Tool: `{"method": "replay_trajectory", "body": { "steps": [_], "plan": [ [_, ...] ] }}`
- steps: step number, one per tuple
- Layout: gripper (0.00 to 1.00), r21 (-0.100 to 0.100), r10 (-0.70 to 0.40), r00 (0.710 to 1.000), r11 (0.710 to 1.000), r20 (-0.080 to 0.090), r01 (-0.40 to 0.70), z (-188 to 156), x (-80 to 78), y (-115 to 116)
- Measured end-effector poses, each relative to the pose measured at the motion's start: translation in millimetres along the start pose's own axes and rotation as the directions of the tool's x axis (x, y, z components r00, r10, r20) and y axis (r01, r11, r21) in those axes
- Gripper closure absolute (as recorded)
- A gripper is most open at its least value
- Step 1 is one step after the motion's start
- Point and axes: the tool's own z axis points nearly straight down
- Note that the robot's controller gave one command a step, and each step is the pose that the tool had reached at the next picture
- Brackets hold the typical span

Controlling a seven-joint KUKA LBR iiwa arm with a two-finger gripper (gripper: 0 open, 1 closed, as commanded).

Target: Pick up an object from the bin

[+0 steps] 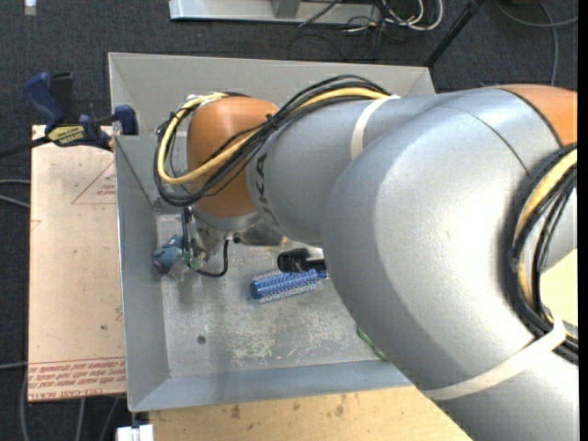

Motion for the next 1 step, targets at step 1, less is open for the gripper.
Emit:
{"method": "replay_trajectory", "body": {
  "steps": [1],
  "plan": [
    [1.0,0.001,0.016,1.0,1.0,0.0,-0.016,22.9,-7.9,-13.9]
  ]
}}
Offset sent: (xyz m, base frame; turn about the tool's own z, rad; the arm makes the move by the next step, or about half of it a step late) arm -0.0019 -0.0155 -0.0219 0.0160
